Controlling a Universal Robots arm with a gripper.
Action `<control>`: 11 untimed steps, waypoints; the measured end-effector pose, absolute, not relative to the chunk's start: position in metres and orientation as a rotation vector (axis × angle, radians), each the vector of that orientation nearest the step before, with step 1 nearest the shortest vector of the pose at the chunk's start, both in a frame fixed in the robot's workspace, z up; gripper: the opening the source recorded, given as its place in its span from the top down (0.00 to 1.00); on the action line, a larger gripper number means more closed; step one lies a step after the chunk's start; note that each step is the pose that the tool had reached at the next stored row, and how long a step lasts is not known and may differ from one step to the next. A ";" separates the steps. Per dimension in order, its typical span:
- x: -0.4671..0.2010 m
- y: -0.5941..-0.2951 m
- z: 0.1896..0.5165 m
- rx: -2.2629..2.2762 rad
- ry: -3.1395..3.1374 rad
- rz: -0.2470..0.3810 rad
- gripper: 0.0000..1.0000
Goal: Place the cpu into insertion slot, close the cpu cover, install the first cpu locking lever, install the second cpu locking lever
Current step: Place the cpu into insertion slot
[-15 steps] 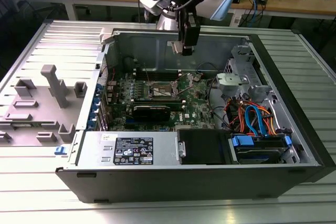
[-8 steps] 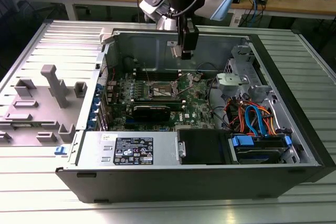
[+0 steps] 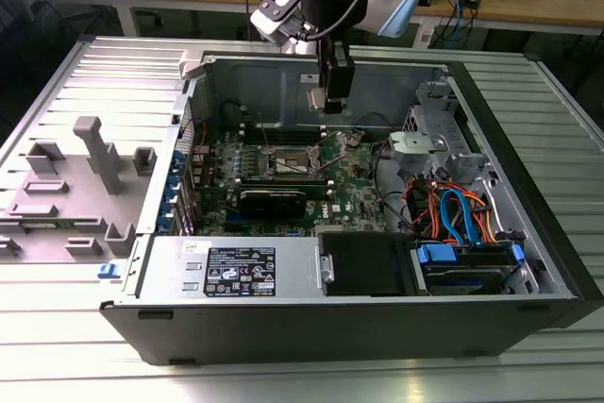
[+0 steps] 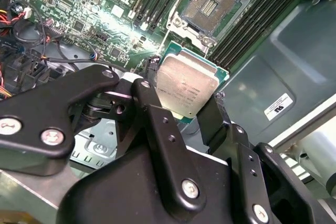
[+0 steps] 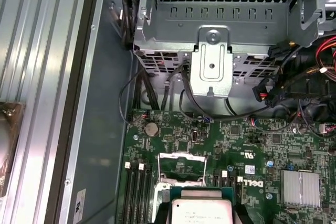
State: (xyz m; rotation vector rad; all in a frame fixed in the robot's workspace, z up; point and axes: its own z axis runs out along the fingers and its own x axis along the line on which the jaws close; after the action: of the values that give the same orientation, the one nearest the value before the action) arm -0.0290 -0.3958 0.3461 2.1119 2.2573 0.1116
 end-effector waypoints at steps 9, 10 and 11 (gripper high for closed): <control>-0.029 -0.396 0.346 2.115 2.255 0.112 0.45; -0.029 -0.396 0.346 2.114 2.255 0.112 0.45; -0.029 -0.396 0.346 2.114 2.255 0.112 0.45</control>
State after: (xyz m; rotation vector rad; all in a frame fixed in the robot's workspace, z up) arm -0.0290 -0.3958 0.3459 2.1145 2.2549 0.1118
